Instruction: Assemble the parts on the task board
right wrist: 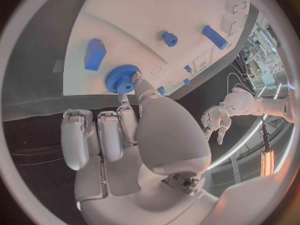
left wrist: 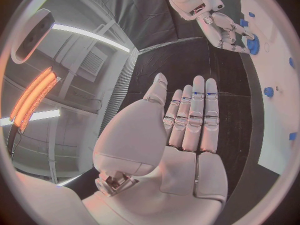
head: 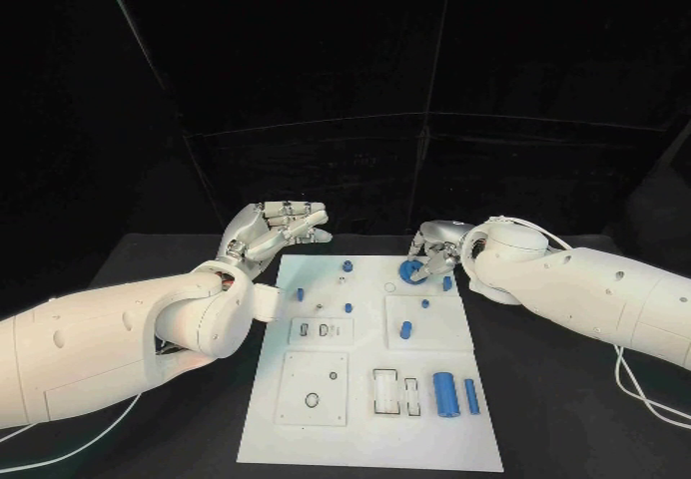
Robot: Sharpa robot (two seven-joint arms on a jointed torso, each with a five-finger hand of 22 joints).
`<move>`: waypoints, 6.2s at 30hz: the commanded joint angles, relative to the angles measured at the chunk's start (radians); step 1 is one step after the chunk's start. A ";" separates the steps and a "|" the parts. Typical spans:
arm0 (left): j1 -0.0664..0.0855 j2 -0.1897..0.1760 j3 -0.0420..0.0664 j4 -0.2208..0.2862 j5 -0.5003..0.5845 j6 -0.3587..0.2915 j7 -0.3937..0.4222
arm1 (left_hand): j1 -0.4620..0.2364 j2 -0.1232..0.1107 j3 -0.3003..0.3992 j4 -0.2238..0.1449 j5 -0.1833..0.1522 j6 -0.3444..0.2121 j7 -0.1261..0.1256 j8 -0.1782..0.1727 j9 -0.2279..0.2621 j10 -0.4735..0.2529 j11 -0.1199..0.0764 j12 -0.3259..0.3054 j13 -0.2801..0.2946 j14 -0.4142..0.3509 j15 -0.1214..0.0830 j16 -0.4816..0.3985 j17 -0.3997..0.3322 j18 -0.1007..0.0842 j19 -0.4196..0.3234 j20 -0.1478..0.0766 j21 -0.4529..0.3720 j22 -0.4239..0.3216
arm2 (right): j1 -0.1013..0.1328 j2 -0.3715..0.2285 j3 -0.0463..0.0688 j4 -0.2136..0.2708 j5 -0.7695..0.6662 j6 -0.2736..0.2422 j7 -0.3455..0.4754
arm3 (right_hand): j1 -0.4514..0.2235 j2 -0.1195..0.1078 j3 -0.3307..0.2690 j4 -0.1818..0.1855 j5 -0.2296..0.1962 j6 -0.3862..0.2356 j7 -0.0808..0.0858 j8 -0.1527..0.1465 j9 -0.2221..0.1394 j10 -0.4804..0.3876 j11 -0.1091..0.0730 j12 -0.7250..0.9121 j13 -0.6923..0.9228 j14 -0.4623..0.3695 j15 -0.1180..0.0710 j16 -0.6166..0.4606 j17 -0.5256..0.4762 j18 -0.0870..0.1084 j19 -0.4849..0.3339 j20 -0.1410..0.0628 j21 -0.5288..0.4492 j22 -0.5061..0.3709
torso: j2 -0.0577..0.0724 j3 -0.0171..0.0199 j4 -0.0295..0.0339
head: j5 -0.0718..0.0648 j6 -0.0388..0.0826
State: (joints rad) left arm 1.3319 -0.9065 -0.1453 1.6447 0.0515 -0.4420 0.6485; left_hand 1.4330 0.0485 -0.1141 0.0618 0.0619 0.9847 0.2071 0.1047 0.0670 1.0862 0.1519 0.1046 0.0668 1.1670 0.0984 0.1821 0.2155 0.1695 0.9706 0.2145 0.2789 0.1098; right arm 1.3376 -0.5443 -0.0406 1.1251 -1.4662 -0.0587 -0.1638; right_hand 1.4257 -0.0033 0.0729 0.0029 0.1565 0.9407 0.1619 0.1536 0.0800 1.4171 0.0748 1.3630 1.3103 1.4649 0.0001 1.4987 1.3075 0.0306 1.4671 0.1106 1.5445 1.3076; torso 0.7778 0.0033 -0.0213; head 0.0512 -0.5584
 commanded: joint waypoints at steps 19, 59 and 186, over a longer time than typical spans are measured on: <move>0.001 -0.002 0.001 0.001 -0.006 0.012 0.005 | 0.003 0.006 0.001 -0.005 -0.002 0.008 0.003 -0.007 -0.001 0.003 0.002 -0.006 -0.001 0.006 0.004 -0.007 0.001 0.014 0.008 0.001 -0.004 -0.001 | -0.004 -0.031 -0.003 0.099 -0.032 -0.174 0.024 | -0.025 0.023 0.115 -0.028 0.035 0.111 -0.036 0.018 0.008 0.021 -0.033 0.009 0.065 0.076 -0.026 0.006 0.121 -0.019 0.069 -0.022 0.009 0.216 | -0.001 -0.0009 -0.0016 | 0.005 0.001; 0.002 0.001 0.001 0.006 -0.006 0.008 0.005 | 0.004 0.009 0.000 -0.009 -0.002 0.007 0.005 -0.009 -0.001 0.002 0.003 -0.009 -0.002 0.005 0.005 -0.011 0.003 0.014 0.009 0.001 -0.006 -0.003 | -0.029 0.237 -0.014 -0.006 -0.101 -0.144 -0.002 | -0.062 0.001 0.144 -0.030 0.024 0.105 -0.032 -0.008 0.001 0.013 -0.031 -0.009 0.054 0.077 -0.025 0.007 0.125 -0.022 0.076 -0.023 0.013 0.226 | 0.000 0.0013 0.0010 | 0.026 -0.014; 0.002 -0.002 0.001 -0.025 -0.006 0.014 0.005 | 0.009 0.013 0.000 -0.018 -0.002 0.007 0.005 -0.014 -0.001 0.003 0.003 -0.014 -0.002 0.006 0.005 -0.017 0.006 0.014 0.009 0.002 -0.009 -0.005 | -0.037 0.136 -0.019 0.045 0.078 -0.137 0.029 | -0.225 0.048 -0.005 0.147 0.077 -0.192 -0.010 -0.091 -0.018 0.006 -0.008 -0.026 0.051 0.082 -0.006 0.014 0.151 -0.025 0.087 -0.004 0.018 0.242 | -0.018 0.0043 -0.0216 | 0.041 -0.016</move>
State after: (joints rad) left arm 1.3324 -0.9075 -0.1451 1.6171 0.0512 -0.4391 0.6463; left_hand 1.4371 0.0524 -0.1143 0.0508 0.0619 0.9881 0.2106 0.0971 0.0670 1.0862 0.1519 0.0969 0.0667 1.1706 0.1021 0.1697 0.2200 0.1695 0.9734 0.2172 0.2753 0.1058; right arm 1.2983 -0.4020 -0.0596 1.1627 -1.4049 -0.0857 -0.1736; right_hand 1.1955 0.0522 0.0682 0.1530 0.2359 0.7419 0.1517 0.0578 0.0610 1.4168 0.0645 1.3343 1.3079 1.4669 -0.0128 1.5110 1.3075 0.0151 1.4670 0.1031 1.5561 1.3073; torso 0.7603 0.0075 -0.0430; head 0.0935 -0.5747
